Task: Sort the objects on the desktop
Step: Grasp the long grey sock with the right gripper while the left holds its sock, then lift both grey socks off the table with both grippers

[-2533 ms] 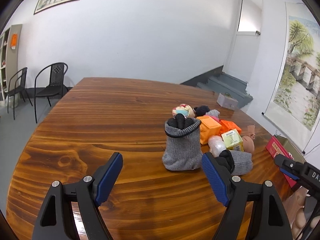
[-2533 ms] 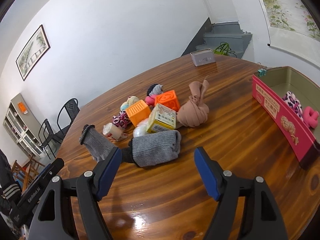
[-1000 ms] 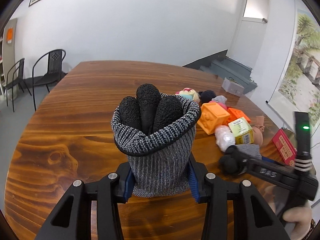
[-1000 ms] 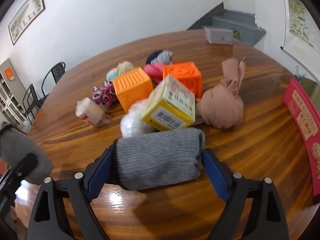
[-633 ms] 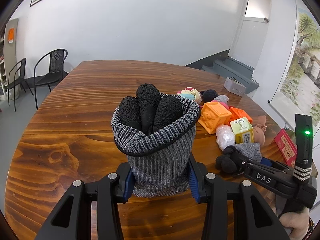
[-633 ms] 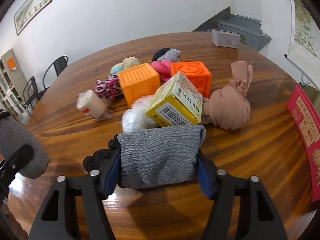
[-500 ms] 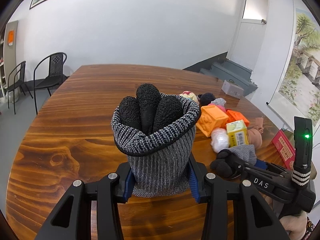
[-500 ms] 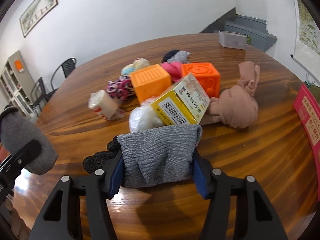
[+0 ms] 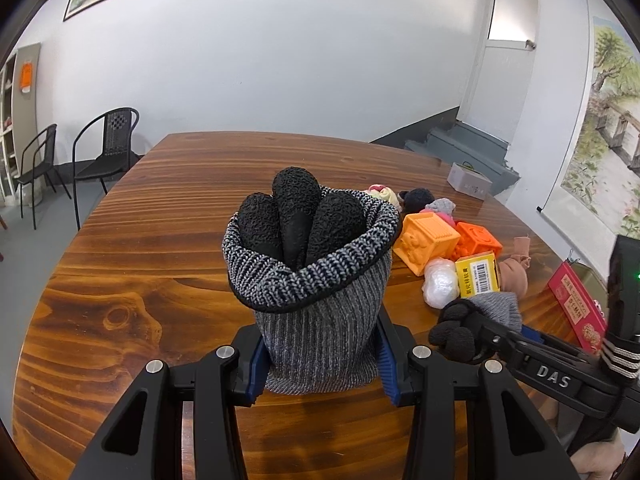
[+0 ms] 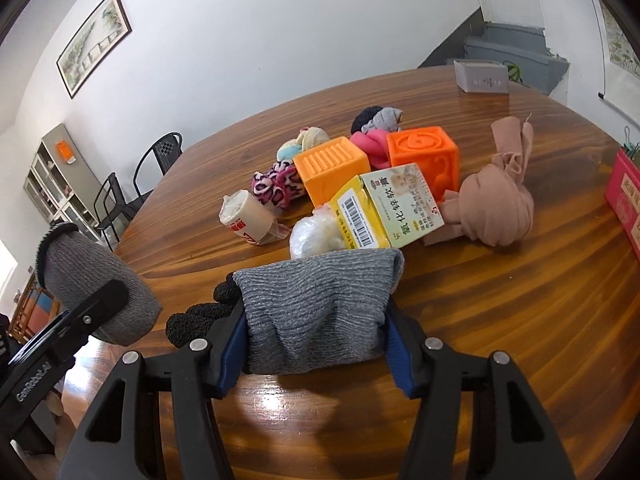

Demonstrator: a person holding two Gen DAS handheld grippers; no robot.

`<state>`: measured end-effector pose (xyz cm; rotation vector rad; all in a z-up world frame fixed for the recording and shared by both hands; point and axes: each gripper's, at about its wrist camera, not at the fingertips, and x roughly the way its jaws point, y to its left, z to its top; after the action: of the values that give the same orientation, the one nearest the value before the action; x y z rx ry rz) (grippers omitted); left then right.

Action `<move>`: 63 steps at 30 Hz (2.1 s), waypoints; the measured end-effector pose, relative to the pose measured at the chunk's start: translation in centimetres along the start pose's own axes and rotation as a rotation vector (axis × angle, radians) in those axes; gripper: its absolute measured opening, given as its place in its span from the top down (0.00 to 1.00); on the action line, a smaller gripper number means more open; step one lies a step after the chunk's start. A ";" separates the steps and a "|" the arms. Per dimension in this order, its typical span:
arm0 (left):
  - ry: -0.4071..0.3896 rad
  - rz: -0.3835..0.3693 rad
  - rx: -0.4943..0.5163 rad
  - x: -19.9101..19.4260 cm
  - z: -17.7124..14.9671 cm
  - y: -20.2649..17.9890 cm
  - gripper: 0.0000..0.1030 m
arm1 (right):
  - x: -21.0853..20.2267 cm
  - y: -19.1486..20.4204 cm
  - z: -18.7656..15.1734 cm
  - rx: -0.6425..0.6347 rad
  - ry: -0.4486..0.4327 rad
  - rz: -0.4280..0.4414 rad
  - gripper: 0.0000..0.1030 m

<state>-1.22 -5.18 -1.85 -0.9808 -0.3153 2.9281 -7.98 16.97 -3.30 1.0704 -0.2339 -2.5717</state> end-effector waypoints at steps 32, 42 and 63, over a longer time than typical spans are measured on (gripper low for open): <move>-0.003 0.049 0.013 0.9 -0.5 -0.3 0.55 | -1.9 1.7 -0.4 -0.086 -0.097 0.015 0.38; -0.008 0.041 0.023 0.3 -1.0 -1.1 0.55 | -2.4 1.0 -0.3 -0.059 -0.116 0.015 0.38; -0.031 0.017 0.043 -1.2 -1.6 -3.9 0.55 | -5.2 -1.8 -0.4 0.048 -0.192 -0.012 0.38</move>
<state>0.61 -1.15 -1.57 -0.9379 -0.2446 2.9547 -4.78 20.59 -0.70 0.8430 -0.3387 -2.6937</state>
